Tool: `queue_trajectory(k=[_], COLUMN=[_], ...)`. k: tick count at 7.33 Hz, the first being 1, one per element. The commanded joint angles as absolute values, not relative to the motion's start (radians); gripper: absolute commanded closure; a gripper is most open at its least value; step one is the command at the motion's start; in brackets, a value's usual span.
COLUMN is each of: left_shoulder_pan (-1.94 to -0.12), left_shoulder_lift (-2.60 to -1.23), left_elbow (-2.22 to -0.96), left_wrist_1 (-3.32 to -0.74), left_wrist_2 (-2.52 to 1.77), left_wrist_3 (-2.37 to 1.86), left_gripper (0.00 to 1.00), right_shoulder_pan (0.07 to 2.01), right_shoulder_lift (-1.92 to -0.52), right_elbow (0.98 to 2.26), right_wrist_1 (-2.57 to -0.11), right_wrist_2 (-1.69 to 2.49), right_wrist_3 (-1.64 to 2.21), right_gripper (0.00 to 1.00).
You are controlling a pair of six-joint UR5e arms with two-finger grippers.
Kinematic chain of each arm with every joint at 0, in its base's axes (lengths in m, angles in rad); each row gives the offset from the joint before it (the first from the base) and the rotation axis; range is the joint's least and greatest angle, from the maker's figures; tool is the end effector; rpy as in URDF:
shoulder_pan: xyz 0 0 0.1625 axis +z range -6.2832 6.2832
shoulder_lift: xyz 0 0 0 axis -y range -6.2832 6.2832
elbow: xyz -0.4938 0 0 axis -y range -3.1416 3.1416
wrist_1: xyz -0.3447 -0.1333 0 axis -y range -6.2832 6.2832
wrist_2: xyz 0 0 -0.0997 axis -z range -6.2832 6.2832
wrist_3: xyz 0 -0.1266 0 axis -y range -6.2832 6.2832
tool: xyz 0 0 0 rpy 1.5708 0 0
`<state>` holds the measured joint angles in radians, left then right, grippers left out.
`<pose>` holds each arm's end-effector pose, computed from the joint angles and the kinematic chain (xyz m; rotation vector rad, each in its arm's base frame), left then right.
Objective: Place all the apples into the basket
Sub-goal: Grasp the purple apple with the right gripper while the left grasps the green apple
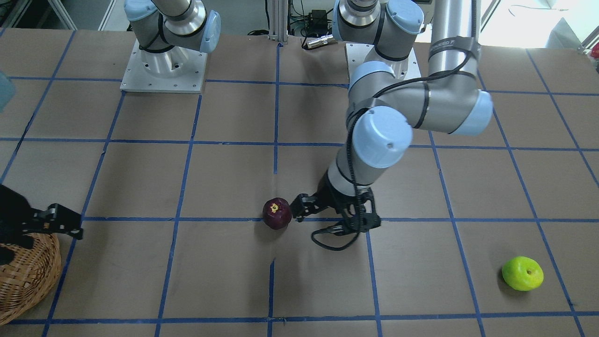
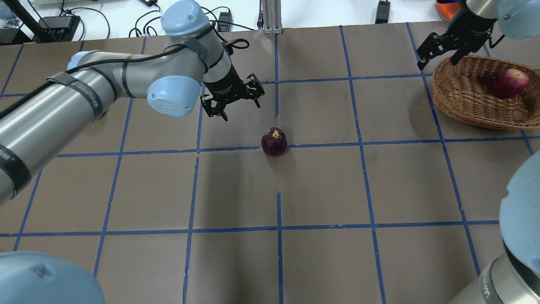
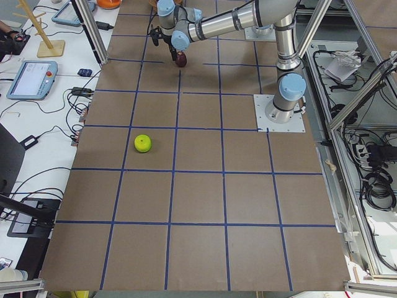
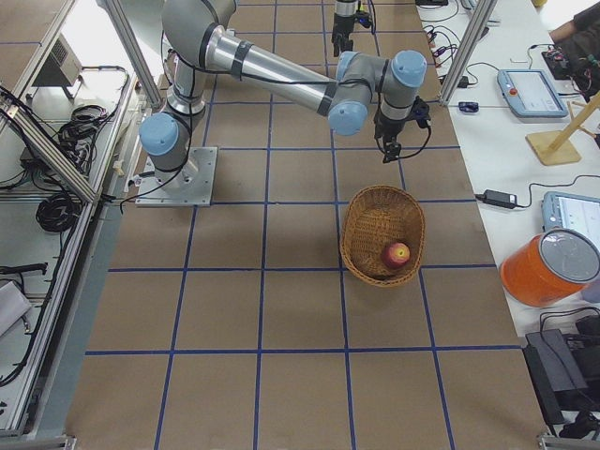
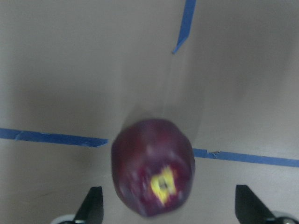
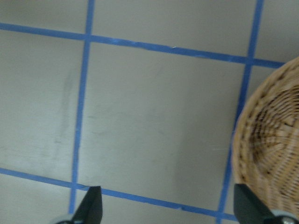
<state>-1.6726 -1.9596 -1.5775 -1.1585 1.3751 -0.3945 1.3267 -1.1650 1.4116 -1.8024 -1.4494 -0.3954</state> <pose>-0.2188 -0.5879 0.3641 0.4274 -2.9163 -0.0471 -0.0073 -0.6443 0.4049 -0.2270 3.0129 -0.0362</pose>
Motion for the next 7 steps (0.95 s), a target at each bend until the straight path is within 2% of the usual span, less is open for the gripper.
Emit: queue_trajectory(k=[1,4,7], left_shoulder_pan=[-1.445,-1.199,-1.082], left_shoulder_lift=[-1.939,-1.979,-2.109], left_elbow=[-1.528,-1.490,-1.441], left_wrist_1=[-1.322,-1.245,-1.060], left_wrist_2=[1.475,1.571,1.562], left_wrist_3=[-0.074,0.378,0.494], left_gripper=[0.00,0.00,0.00], right_shoulder_pan=[1.542,1.855,1.913], right_shoulder_lift=[-1.213,-1.174,-1.146], right_elbow=[1.501,1.589,1.670], right_wrist_1=[-1.878,-2.104,-2.175], right_wrist_2=[-1.427,-1.477,-1.507], right_wrist_3=[-0.079,0.399,0.504], right_gripper=[0.00,0.00,0.00])
